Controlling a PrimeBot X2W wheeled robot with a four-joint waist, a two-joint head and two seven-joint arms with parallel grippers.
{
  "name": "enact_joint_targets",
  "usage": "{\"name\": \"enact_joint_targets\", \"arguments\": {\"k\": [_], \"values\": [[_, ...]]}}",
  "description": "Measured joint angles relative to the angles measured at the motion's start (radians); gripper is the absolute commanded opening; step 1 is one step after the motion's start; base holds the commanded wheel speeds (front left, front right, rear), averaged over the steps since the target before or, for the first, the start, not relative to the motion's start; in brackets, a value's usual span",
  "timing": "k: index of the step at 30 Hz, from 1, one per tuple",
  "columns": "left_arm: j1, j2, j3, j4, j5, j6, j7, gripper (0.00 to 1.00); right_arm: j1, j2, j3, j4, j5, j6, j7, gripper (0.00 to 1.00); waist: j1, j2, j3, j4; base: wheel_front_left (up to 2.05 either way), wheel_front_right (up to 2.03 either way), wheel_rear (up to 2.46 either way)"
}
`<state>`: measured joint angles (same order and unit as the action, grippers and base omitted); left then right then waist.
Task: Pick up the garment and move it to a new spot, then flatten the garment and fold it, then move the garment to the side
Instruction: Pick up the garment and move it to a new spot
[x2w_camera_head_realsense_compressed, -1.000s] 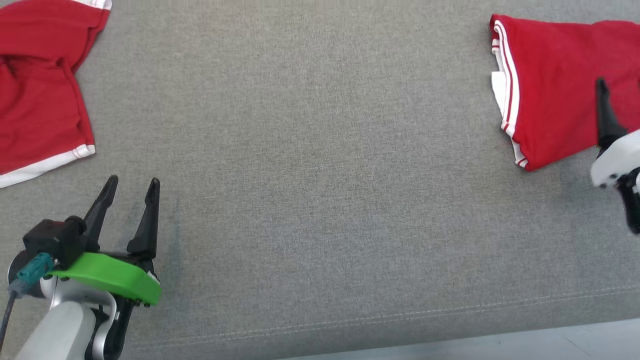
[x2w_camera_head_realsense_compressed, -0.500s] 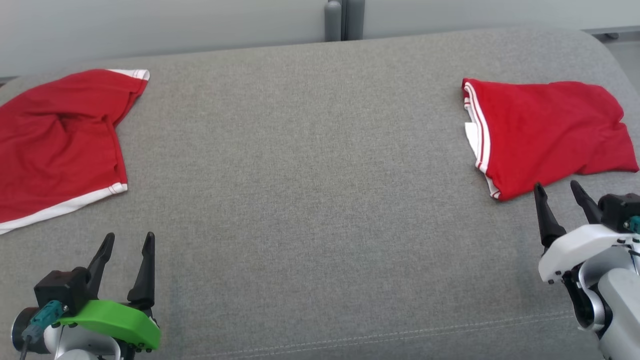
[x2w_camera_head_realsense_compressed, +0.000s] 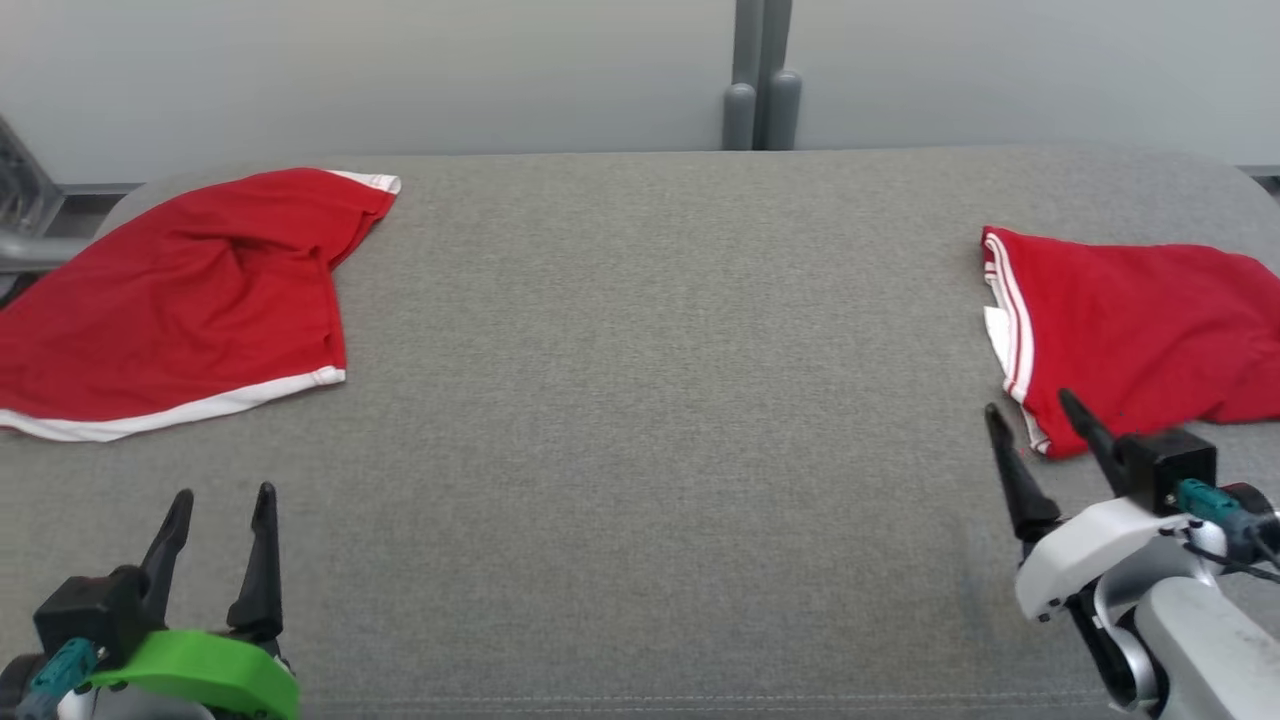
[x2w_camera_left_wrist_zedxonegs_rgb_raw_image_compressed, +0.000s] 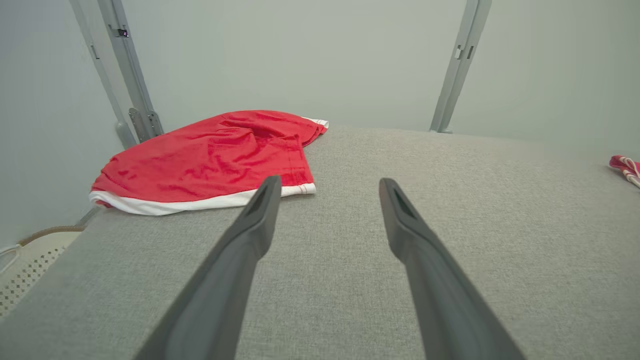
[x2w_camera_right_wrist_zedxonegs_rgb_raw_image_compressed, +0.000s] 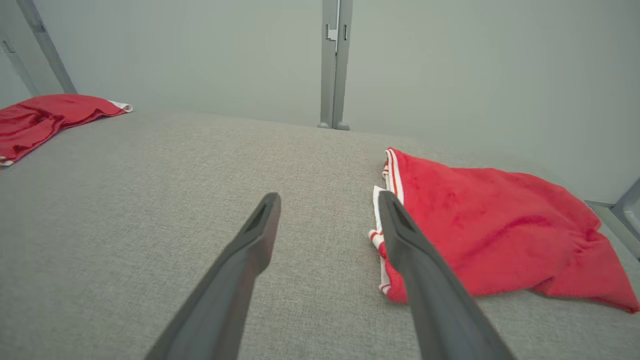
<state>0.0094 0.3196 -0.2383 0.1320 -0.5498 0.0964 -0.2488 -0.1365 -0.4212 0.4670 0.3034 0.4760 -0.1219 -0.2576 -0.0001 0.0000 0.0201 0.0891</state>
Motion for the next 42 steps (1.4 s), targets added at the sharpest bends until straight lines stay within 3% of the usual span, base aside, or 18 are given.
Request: {"name": "enact_joint_targets", "arguments": {"k": [6, 13, 18, 24, 30, 36, 42], "values": [[0.080, -0.008, 0.068, -0.017, 0.009, 0.002, 0.000, 1.00, -0.024, 0.030, 0.072, -0.016, -0.040, 0.042, 0.000, 1.00, 0.0000, 0.0000, -0.005, 0.082, 0.00, 0.00, 0.00], [0.088, -0.016, 0.078, -0.037, 0.015, 0.001, 0.000, 1.00, -0.029, 0.025, 0.056, -0.018, -0.047, 0.040, 0.000, 1.00, 0.0000, 0.0000, -0.003, 0.181, 0.00, 0.00, 0.00], [0.061, -0.023, 0.034, -0.012, -0.030, -0.053, 0.009, 1.00, -0.023, 0.004, 0.010, -0.053, -0.049, 0.023, 0.000, 1.00, 0.0000, 0.0000, 0.010, 0.251, 0.00, 0.00, 0.00], [-0.098, 0.017, 0.062, 0.016, -0.139, -0.105, 0.153, 1.00, -0.030, -0.015, 0.014, -0.095, -0.076, 0.022, 0.000, 1.00, 0.0000, 0.0000, 0.066, 0.301, 0.00, 0.00, 0.00], [-0.289, 0.048, 0.113, 0.125, -0.304, -0.113, 0.400, 1.00, -0.086, -0.058, 0.027, -0.147, -0.123, 0.019, 0.030, 1.00, 0.0000, 0.0000, 0.150, 0.311, 0.00, 0.00, 0.00], [-0.464, 0.057, 0.184, 0.211, -0.415, -0.049, 0.567, 1.00, -0.151, -0.094, 0.061, -0.214, -0.172, 0.034, 0.085, 1.00, 0.0000, 0.0000, 0.238, 0.296, 0.00, 0.00, 0.00], [-0.573, 0.078, 0.240, 0.281, -0.453, -0.011, 0.644, 1.00, -0.227, -0.117, 0.066, -0.286, -0.195, 0.046, 0.129, 1.00, 0.0000, 0.0000, 0.321, 0.263, 0.00, 0.00, 0.00]]}}
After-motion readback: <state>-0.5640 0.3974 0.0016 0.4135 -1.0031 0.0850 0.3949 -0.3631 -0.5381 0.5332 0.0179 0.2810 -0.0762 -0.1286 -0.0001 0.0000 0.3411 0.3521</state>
